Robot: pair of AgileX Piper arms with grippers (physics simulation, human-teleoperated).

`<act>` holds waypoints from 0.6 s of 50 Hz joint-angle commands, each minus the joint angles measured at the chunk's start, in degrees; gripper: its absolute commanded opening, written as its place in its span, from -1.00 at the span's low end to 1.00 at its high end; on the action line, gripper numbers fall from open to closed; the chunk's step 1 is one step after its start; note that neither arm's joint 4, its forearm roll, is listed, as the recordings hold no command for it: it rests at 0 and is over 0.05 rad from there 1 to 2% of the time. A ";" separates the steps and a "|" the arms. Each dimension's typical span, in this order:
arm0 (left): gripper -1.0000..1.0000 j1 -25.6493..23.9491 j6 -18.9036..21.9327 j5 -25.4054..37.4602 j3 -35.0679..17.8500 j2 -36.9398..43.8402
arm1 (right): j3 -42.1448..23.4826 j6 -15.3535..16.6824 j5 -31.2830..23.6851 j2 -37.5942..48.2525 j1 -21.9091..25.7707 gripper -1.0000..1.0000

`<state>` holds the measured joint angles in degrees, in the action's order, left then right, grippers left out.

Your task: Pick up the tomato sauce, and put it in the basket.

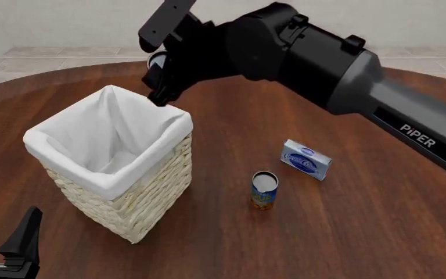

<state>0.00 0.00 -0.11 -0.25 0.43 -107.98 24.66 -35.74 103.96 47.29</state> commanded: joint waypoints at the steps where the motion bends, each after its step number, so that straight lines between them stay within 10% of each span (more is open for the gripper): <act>1: 1.00 0.00 0.00 0.00 0.00 0.00 | -2.64 -1.62 0.08 1.84 2.28 -1.00; 30: 1.00 0.00 0.00 0.00 0.00 0.00 | -6.75 -4.17 1.01 8.09 5.93 -1.00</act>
<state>0.00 0.00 -0.11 -0.25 0.43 -113.14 22.31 -35.03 110.20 52.20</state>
